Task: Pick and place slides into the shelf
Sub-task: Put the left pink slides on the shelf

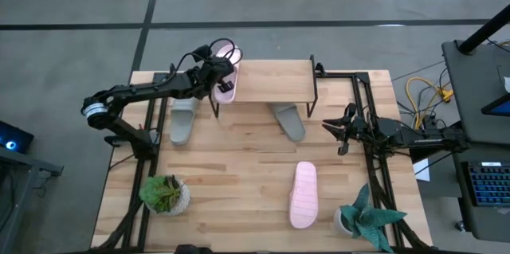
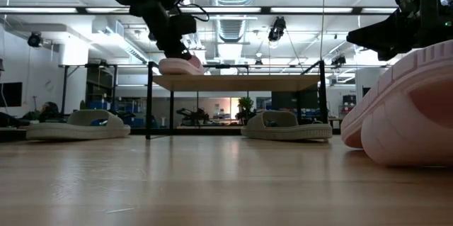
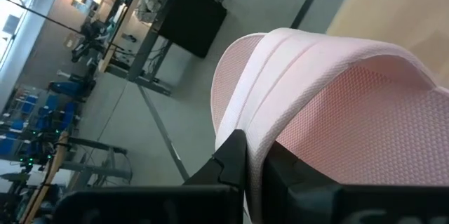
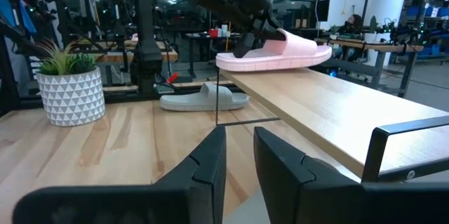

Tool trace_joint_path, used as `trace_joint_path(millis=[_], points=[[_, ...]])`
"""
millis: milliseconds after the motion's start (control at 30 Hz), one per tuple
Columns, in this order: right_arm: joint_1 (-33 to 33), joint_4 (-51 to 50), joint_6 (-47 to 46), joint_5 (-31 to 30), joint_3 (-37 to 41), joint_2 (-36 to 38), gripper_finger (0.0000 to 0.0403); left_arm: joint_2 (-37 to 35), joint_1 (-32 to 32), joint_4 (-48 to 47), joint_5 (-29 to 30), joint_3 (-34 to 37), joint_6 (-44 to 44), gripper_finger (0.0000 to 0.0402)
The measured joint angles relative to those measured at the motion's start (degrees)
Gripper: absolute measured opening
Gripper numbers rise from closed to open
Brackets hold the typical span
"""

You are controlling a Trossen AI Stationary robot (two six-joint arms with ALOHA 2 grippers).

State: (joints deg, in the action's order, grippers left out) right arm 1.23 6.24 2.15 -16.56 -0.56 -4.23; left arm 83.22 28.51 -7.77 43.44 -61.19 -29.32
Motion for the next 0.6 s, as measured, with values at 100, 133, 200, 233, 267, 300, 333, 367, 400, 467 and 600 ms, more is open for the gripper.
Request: trace_joint_path(millis=[100, 133, 200, 233, 267, 300, 333, 367, 400, 467, 600], points=[[0.0, 0.0, 0.0, 0.0, 0.0, 0.0, 0.0063, 0.0, 0.2, 0.3, -0.1, 0.4, 0.0, 0.0], [0.0, 0.0, 0.0, 0.0, 0.0, 0.0, 0.0061, 0.0, 0.3, 0.3, -0.2, 0.7, -0.1, 0.0], [0.0, 0.0, 0.0, 0.0, 0.0, 0.0, 0.0059, 0.0, 0.3, 0.6, -0.4, 1.2, -0.1, 0.0], [0.0, 0.0, 0.0, 0.0, 0.0, 0.0, 0.0059, 0.0, 0.3, 0.7, -0.5, 1.5, -0.2, 0.0], [0.0, 0.0, 0.0, 0.0, 0.0, 0.0, 0.0059, 0.0, 0.3, 0.7, -0.5, 1.7, -0.2, 0.0], [0.0, 0.0, 0.0, 0.0, 0.0, 0.0, 0.006, 0.0, 0.4, 0.6, -0.4, 2.0, 0.2, 0.0], [0.0, 0.0, 0.0, 0.0, 0.0, 0.0, 0.0061, 0.0, 0.4, 0.6, -0.5, 2.1, 0.4, 0.0], [0.0, 0.0, 0.0, 0.0, 0.0, 0.0, 0.0062, -0.1, 0.4, 0.7, -0.5, 2.2, 0.4, 0.0], [0.0, 0.0, 0.0, 0.0, 0.0, 0.0, 0.0063, -0.1, 0.4, 0.7, -0.5, 2.2, 0.3, 0.0], [0.0, 0.0, 0.0, 0.0, 0.0, 0.0, 0.0065, -0.1, 0.4, 1.1, -0.5, 2.3, 0.2, 0.0], [0.0, 0.0, 0.0, 0.0, 0.0, 0.0, 0.0069, -0.1, 0.4, 1.5, -1.3, 2.2, -0.2, 0.0002]])
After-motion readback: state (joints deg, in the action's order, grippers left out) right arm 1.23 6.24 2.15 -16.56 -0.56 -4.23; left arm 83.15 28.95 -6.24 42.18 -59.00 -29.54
